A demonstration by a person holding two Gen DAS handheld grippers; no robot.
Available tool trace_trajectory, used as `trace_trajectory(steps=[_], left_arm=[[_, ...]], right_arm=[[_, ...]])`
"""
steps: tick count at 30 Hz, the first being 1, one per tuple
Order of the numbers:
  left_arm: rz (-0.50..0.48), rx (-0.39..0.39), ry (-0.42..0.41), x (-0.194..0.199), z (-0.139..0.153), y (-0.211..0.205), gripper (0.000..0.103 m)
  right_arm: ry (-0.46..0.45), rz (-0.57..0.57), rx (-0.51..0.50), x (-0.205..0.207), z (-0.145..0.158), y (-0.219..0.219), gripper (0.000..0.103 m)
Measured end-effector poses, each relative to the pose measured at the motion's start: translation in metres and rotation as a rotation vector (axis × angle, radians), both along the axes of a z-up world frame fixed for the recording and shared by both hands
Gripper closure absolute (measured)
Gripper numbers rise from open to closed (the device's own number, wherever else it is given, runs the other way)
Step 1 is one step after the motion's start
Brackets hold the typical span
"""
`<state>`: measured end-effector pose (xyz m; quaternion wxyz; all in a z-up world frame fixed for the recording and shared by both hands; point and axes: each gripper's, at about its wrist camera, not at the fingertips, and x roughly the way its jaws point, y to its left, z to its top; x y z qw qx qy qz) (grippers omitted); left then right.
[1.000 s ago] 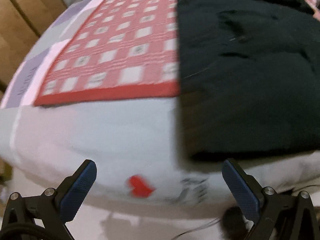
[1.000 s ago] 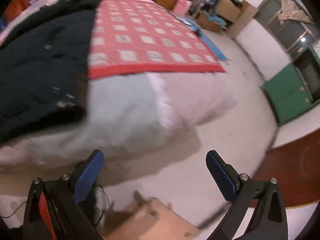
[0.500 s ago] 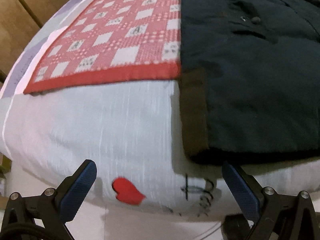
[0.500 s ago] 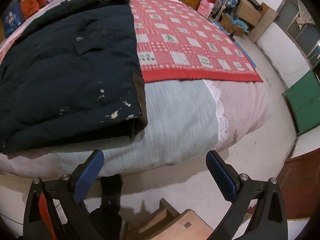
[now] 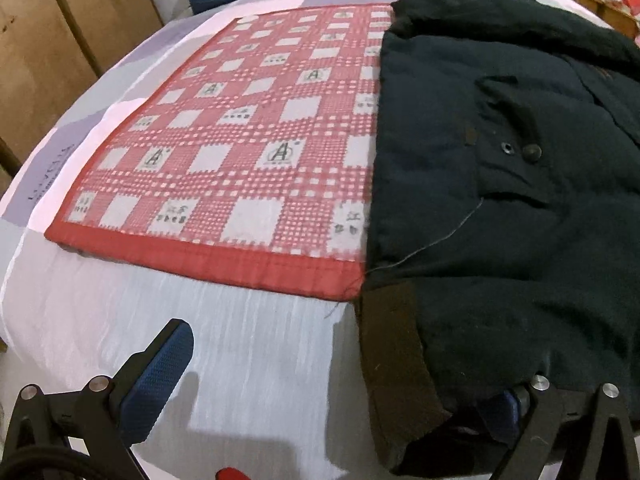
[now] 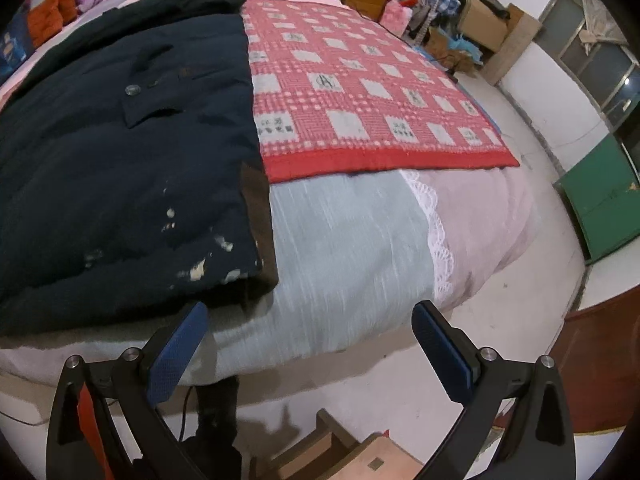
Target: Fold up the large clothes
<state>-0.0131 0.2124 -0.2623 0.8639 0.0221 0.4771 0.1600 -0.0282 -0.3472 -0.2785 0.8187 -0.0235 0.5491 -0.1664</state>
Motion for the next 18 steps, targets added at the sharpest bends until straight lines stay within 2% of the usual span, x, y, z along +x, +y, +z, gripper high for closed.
trace_trajectory(steps=[6,8,9,12,15,18], left_arm=[[0.011,0.014,-0.012,0.005,0.001,0.000,0.000],[0.007,0.024,-0.014,0.007,0.000,-0.001,0.000],[0.004,0.031,-0.010,0.008,-0.001,-0.002,0.000],[-0.008,0.024,0.013,0.012,-0.009,-0.005,0.000],[-0.041,-0.005,0.040,0.018,-0.020,-0.011,0.000],[-0.046,-0.059,0.094,0.024,-0.037,-0.008,0.000]], right_arm=[[-0.033,0.024,-0.031,0.021,-0.009,0.000,0.000],[-0.052,-0.010,-0.088,0.026,-0.010,-0.010,0.000],[-0.073,-0.079,-0.098,0.027,-0.009,-0.025,0.000],[-0.089,-0.146,-0.004,0.028,-0.012,-0.040,0.003],[-0.076,-0.040,0.030,0.036,-0.015,-0.021,0.016],[-0.048,0.012,0.079,0.046,-0.025,-0.015,0.019]])
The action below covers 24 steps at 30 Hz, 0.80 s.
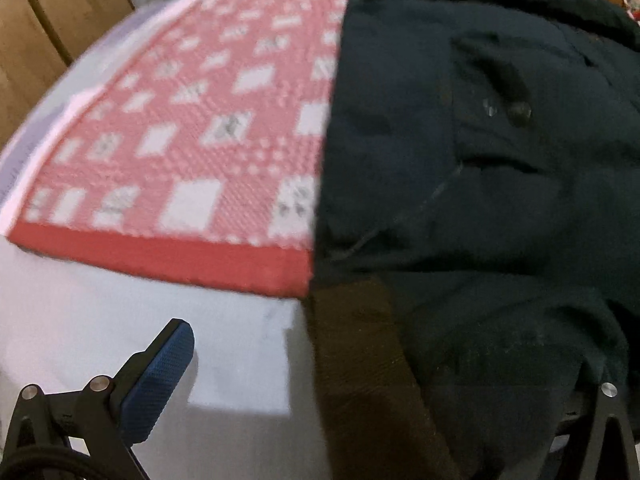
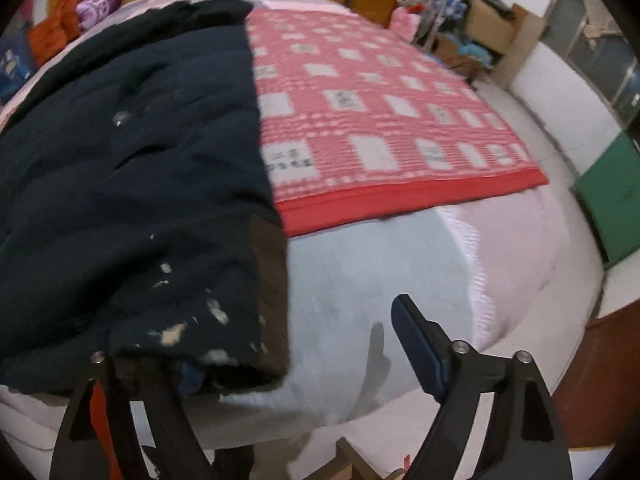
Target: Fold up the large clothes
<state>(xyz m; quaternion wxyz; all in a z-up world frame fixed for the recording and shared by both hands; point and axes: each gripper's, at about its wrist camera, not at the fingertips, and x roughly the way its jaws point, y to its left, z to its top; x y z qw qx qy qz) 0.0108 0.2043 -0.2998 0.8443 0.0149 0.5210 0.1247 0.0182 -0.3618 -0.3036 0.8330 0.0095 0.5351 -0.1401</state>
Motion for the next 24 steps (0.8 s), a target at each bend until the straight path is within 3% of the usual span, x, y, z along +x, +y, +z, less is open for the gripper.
trace_trajectory(steps=[2,3,4,6,8,11,12,13,14,15,18,24], left_arm=[[0.002,-0.049,0.020,0.001,-0.008,0.004,0.000],[0.010,-0.083,0.026,0.001,-0.012,0.008,0.000],[0.012,-0.097,0.021,0.000,-0.014,0.009,0.000],[0.005,-0.096,0.011,-0.001,-0.015,0.006,0.000],[0.004,-0.099,0.029,0.000,-0.014,0.005,0.000],[0.007,-0.097,0.040,0.001,-0.013,0.003,0.005],[-0.006,-0.101,0.030,0.000,-0.010,0.002,0.017],[-0.020,-0.108,0.017,-0.001,-0.006,0.002,0.039],[-0.029,-0.123,0.005,-0.004,-0.002,0.002,0.053],[-0.026,-0.136,0.003,-0.005,0.002,0.006,0.086],[0.002,-0.176,-0.037,-0.019,0.018,0.017,0.087],[-0.066,-0.157,-0.067,-0.026,0.050,0.010,0.088]], right_arm=[[0.011,-0.019,0.037,0.005,-0.007,-0.008,0.024],[0.014,-0.034,0.071,0.008,-0.009,-0.015,0.037],[0.019,-0.034,0.099,0.010,-0.011,-0.017,0.044],[0.019,0.014,0.117,0.014,-0.012,-0.009,0.070],[0.030,0.087,0.098,0.017,-0.011,0.007,0.080],[0.046,0.093,0.104,0.022,-0.015,0.009,0.084],[0.038,0.063,0.133,0.022,-0.015,0.003,0.085],[0.032,0.045,0.149,0.021,-0.014,-0.001,0.085],[0.027,0.037,0.154,0.021,-0.012,-0.004,0.086],[0.018,0.034,0.157,0.020,-0.009,-0.006,0.087],[0.001,0.030,0.168,0.014,0.002,-0.010,0.087],[-0.028,0.057,0.159,0.011,0.032,-0.009,0.088]])
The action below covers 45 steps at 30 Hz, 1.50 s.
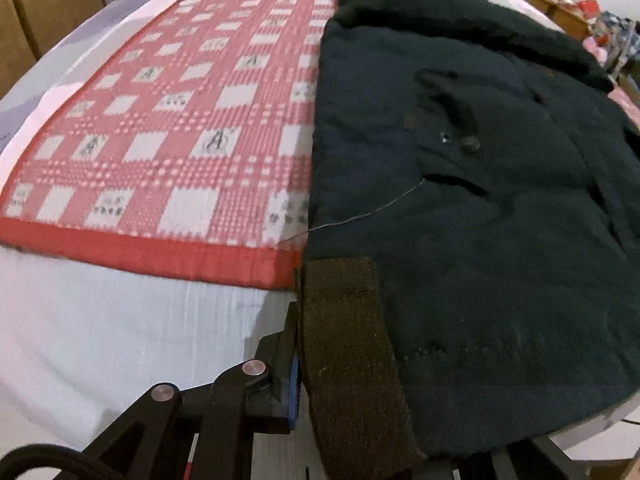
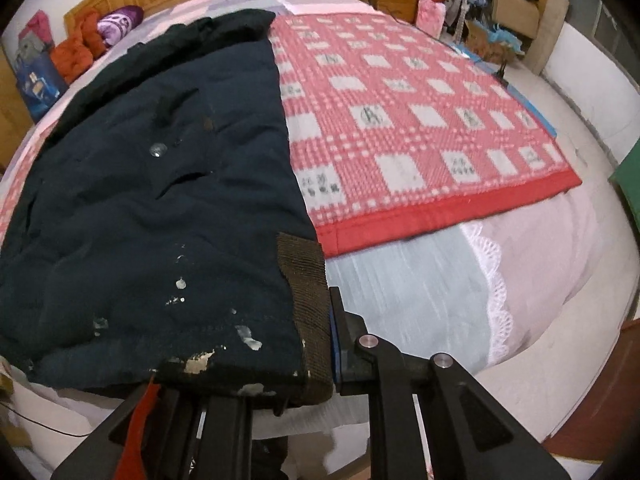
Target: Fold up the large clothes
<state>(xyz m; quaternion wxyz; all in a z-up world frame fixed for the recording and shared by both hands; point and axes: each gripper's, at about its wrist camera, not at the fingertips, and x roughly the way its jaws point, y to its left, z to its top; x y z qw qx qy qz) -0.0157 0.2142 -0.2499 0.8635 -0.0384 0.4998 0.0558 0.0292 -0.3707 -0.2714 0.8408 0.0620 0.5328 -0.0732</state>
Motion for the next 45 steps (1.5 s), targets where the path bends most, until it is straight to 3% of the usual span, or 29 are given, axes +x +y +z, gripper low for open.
trace_trajectory(steps=[8,13,22,28,31,35,41,45], left_arm=[[-0.046,-0.013,0.014,-0.013,0.036,-0.003,0.088],[-0.057,-0.026,0.072,-0.033,0.056,-0.006,0.088],[-0.078,-0.059,0.265,-0.104,0.096,-0.021,0.088],[-0.060,-0.070,0.324,-0.126,0.137,-0.031,0.088],[-0.059,-0.052,0.301,-0.107,0.149,-0.035,0.088],[-0.012,-0.022,0.261,-0.056,0.160,-0.030,0.087],[-0.006,0.037,0.218,0.040,0.176,-0.024,0.087],[0.032,0.032,0.158,0.128,0.172,-0.007,0.087]], right_arm=[[-0.007,0.034,-0.016,-0.008,0.041,0.001,0.088],[0.022,0.068,-0.029,-0.020,0.074,-0.001,0.088],[0.173,0.110,-0.049,-0.081,0.139,0.002,0.088],[0.253,0.113,-0.045,-0.117,0.201,-0.008,0.088],[0.239,0.129,-0.049,-0.106,0.224,-0.013,0.088],[0.183,0.163,-0.038,-0.061,0.235,-0.013,0.088],[0.078,0.265,0.002,0.046,0.240,-0.010,0.089],[0.004,0.295,0.022,0.137,0.233,-0.015,0.089]])
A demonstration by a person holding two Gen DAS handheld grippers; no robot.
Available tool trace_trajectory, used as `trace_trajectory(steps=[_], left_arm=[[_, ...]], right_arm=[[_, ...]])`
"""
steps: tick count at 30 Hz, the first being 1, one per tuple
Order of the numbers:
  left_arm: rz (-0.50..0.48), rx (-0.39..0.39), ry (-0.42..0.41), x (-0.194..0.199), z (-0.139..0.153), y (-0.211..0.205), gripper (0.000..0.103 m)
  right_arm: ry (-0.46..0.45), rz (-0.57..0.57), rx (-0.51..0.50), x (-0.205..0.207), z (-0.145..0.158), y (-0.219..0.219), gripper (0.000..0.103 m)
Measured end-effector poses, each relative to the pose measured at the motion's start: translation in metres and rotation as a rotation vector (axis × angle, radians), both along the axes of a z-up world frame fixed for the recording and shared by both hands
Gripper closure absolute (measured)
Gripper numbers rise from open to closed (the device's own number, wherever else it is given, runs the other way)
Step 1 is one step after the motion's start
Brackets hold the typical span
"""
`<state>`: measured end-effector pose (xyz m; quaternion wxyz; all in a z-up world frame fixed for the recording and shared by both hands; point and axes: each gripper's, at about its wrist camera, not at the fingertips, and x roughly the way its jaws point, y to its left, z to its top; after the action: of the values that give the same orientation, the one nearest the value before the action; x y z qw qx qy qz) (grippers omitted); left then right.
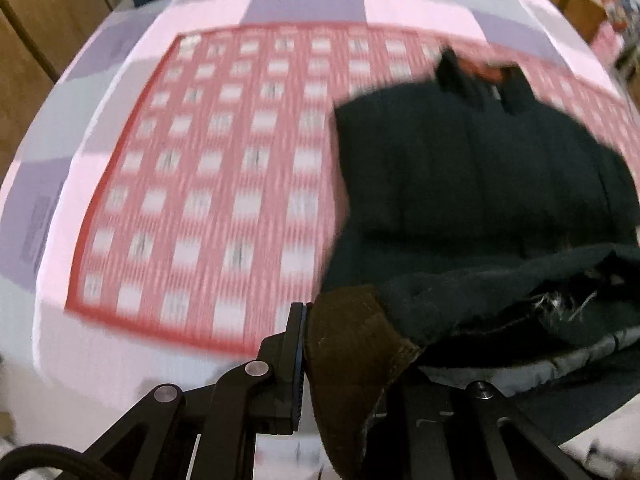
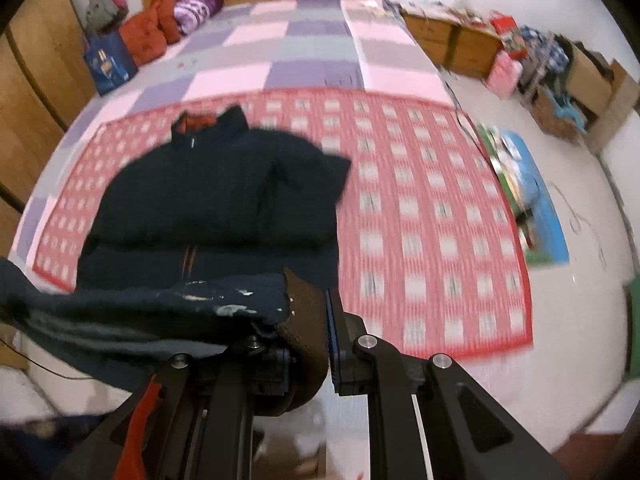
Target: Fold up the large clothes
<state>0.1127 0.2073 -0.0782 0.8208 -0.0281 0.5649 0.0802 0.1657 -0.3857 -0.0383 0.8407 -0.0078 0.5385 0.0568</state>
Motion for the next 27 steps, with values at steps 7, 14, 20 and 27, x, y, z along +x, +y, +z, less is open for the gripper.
trace_trajectory(steps=[7,14,20,27], left_arm=[[-0.021,-0.005,0.019,0.165,-0.050,0.014,0.086],[-0.044,-0.024,0.196,0.269,-0.146,0.017,0.086],[-0.051,-0.029,0.258,0.291,-0.192,0.011,0.085],[-0.039,-0.079,0.220,0.304,-0.180,0.019,0.083]], right_arm=[[-0.029,-0.024,-0.035,0.158,-0.052,0.003,0.089],[0.090,-0.169,-0.042,0.275,-0.141,-0.005,0.088],[0.167,-0.213,-0.067,0.303,-0.203,-0.002,0.088],[0.142,-0.228,-0.073,0.314,-0.214,-0.006,0.088]])
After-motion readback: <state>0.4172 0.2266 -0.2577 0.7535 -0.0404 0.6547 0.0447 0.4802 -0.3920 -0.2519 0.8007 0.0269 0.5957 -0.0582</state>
